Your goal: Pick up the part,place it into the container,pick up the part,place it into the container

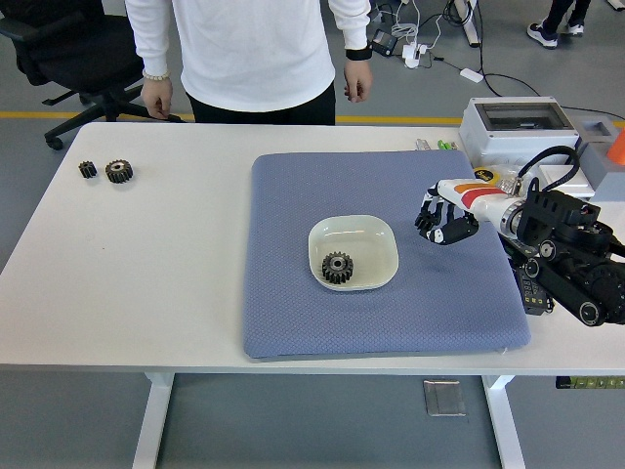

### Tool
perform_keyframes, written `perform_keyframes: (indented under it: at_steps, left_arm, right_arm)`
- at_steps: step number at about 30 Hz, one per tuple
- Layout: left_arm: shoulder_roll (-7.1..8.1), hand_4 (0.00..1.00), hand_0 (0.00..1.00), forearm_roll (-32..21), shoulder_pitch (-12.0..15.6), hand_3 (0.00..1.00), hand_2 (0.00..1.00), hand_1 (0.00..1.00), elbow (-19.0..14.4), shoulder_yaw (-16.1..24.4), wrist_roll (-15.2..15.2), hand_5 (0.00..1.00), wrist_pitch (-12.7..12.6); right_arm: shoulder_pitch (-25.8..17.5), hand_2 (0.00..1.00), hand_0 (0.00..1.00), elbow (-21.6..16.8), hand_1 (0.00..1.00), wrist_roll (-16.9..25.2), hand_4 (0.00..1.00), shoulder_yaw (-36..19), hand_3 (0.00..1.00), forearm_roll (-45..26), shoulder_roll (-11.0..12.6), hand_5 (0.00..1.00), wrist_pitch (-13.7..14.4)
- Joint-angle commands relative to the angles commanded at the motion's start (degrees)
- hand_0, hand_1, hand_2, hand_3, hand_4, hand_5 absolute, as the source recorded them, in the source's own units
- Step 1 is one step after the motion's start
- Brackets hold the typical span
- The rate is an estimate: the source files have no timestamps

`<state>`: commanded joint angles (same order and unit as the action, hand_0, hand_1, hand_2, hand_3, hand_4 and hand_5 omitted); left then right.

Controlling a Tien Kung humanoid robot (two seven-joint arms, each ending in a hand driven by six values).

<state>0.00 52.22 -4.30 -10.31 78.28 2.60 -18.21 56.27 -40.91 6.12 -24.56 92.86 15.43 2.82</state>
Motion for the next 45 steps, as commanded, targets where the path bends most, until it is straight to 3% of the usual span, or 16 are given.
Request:
perform_keyframes:
  at_steps: [7,11,12,17,18,23,24,25,36,45]
  left_arm:
    - [0.0,0.706,0.654,0.1,-0.1,0.597,0.731,0.625,0.0,0.1,0.0,0.614,-0.1]
    - [0.0,0.706,0.654,0.0,-0.2,0.597,0.731,0.625,0.0,0.2,-0.1,0.614,-0.1]
    - [0.0,0.706,0.655,0.0,-0.3,0.596,0.728,0.624,0.0,0.2,-0.1,0.614,-0.2]
    - [0.06,0.706,0.655,-0.2,-0.4,0.596,0.728,0.624,0.0,0.0,-0.1,0.614,-0.2]
    - [0.07,0.707,0.654,-0.2,-0.4,0.594,0.727,0.623,0.0,0.0,-0.2,0.612,-0.2]
    - [0.16,0.707,0.654,0.1,-0.3,0.594,0.727,0.623,0.0,0.2,-0.1,0.612,-0.3]
    - [0.16,0.707,0.653,0.4,-0.3,0.594,0.727,0.619,0.0,0.3,0.0,0.611,-0.3]
    - [0.15,0.707,0.653,0.4,-0.3,0.594,0.727,0.619,0.0,0.3,0.0,0.611,-0.3]
    - [0.08,0.706,0.654,0.5,-0.2,0.592,0.728,0.619,0.0,0.5,0.1,0.609,-0.3]
    - [0.06,0.706,0.654,0.8,-0.1,0.592,0.728,0.619,0.0,0.5,0.1,0.609,-0.3]
  right_arm:
    - [0.5,0.46,0.17,-4.8,0.371,-2.0,0.66,-1.5,0.469,1.7,-1.6,0.204,0.8]
    - [1.1,0.46,0.17,-4.9,0.371,-4.2,0.66,-0.5,0.469,2.0,-3.4,0.204,-0.5]
    - [1.2,0.546,0.163,-4.7,0.378,-4.6,0.738,-0.3,0.49,1.9,-3.8,0.265,-0.7]
    - [2.1,0.546,0.163,-3.0,0.378,-7.1,0.738,0.8,0.49,3.0,-5.4,0.265,-4.6]
    - [2.2,0.742,0.198,-2.8,0.407,-7.4,0.998,0.8,0.757,3.2,-5.5,0.46,-5.2]
    - [2.2,0.742,0.198,-2.2,0.407,-7.6,0.998,0.9,0.757,4.0,-5.6,0.46,-6.9]
    - [2.2,0.805,0.209,-2.0,0.426,-7.4,0.998,0.9,0.86,4.0,-5.6,0.477,-7.0]
    - [2.2,0.805,0.209,-1.9,0.426,-7.2,0.998,0.9,0.86,3.9,-5.6,0.477,-6.9]
    - [2.1,0.805,0.212,-2.3,0.427,-6.9,0.998,0.5,0.862,3.7,-4.8,0.499,-5.6]
    - [0.2,0.797,0.24,-2.6,0.455,-6.0,0.998,-5.5,0.856,1.4,-2.2,0.5,-2.9]
